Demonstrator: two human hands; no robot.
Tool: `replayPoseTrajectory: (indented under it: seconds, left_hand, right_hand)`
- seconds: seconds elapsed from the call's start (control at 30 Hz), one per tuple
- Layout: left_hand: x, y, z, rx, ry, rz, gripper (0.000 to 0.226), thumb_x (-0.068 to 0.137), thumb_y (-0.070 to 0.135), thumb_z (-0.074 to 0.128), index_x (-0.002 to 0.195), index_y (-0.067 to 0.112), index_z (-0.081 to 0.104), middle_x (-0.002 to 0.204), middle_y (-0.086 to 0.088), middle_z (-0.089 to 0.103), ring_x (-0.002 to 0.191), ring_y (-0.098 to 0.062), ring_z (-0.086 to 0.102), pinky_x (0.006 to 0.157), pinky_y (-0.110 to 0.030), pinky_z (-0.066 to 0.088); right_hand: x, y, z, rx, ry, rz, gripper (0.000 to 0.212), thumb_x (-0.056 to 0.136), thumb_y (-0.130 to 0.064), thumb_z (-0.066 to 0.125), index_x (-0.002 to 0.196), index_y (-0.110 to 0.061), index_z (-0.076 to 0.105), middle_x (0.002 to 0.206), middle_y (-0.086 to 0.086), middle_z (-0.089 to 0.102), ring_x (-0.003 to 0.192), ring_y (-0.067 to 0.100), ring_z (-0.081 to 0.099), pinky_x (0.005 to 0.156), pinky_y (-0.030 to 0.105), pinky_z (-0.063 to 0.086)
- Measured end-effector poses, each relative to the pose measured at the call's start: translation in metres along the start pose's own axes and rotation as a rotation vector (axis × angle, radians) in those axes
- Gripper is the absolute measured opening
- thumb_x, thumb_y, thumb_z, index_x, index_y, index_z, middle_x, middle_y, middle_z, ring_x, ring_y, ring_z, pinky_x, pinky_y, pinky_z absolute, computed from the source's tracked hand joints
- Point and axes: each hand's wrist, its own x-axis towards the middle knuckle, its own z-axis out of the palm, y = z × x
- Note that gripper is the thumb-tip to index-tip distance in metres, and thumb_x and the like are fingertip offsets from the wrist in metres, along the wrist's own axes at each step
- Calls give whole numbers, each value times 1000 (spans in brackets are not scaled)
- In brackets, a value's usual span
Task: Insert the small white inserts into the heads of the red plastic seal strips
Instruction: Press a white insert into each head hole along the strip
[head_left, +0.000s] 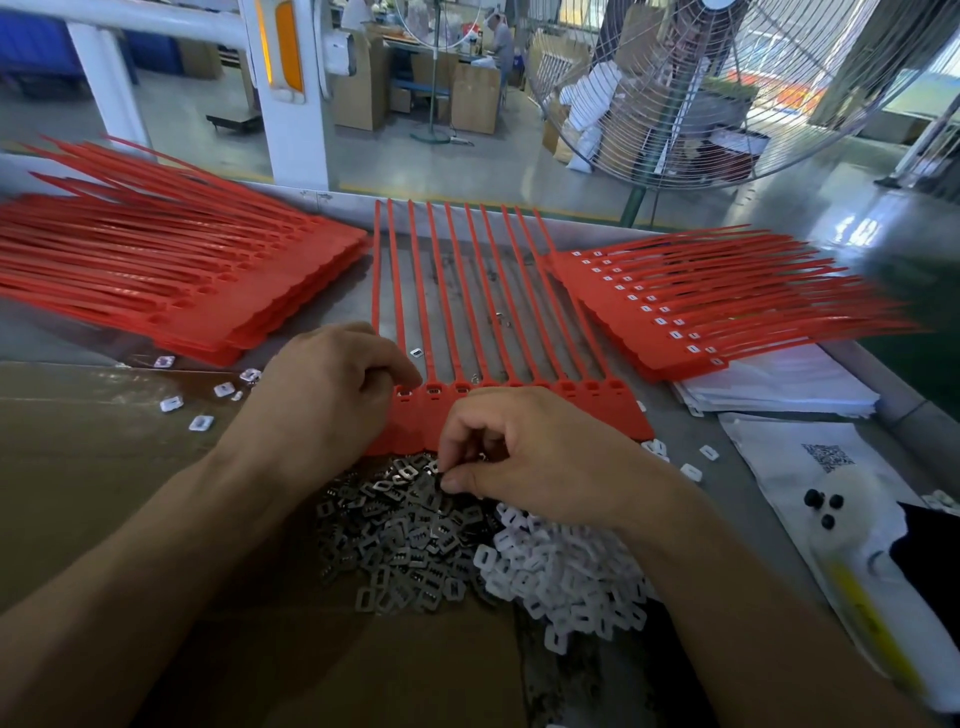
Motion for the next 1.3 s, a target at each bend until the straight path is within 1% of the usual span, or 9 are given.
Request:
replayPoseTrajectory:
  seconds: [0.07,0.13,0.3,0.43,0.57,0.93,1.07,1.2,1.3]
  left_hand:
    - [0,0,1,-25,5,4,39,83,0,53,84,29,79,86,17,68,74,10,58,66,-4,36]
    - [0,1,2,-58,10,9,41,83,-3,54,83,29,79,85,18,68,75,13,57,66,0,34]
    - [-1,2,5,-222,-50,-49,38,86,3,57,89,34,78,86,18,71,77,3,64,65,-5,41]
    - [-2,6,8,-302,-113,-35,22,91,14,67,92,34,76,84,14,72,71,-5,66,61,-15,49]
    - [-2,8,8,-423,-162,-5,10,87,19,75,91,29,74,78,10,69,63,-4,58,58,-11,44]
    - [-2,9,12,-525,-164,-17,5,87,24,76,87,28,73,79,0,70,63,-8,57,58,-16,45]
    - [-2,11,12,-553,-154,-14,8,88,18,75,88,26,74,83,3,74,76,-17,67,71,-26,52]
    - [-2,13,10,-565,-130,0,12,87,10,74,87,21,75,85,6,75,79,-12,68,74,-19,52]
    - [-2,15,8,-571,-138,14,11,88,8,73,89,18,75,88,4,75,84,-15,70,81,-29,54]
  right_hand:
    - [-1,1,-2,36,1,25,13,88,-25,80,86,-32,70,89,-23,68,81,-2,65,70,14,48]
    - [-1,2,-3,69,23,42,11,90,-27,79,87,-32,69,83,-22,69,74,0,65,66,19,48]
    - [2,7,-2,300,263,40,7,89,-25,79,89,-28,73,81,-10,72,71,1,63,68,23,51]
    - [5,12,-4,516,397,90,8,88,-26,79,85,-32,74,66,-10,65,60,3,57,58,20,45]
    - [5,12,-4,655,391,116,10,89,-20,77,83,-29,76,65,-7,64,60,6,58,53,21,48]
    - [7,11,1,694,359,142,9,94,-14,73,92,-22,77,69,-3,66,67,11,63,62,25,54]
    - [7,13,1,699,351,125,5,91,-21,74,91,-26,77,73,-4,68,69,10,65,62,24,53]
    - [9,15,3,775,322,124,8,86,-26,73,92,-27,78,84,1,74,70,10,64,61,24,53]
    - [10,16,3,841,299,122,9,87,-24,72,93,-27,78,86,2,76,68,9,62,60,24,52]
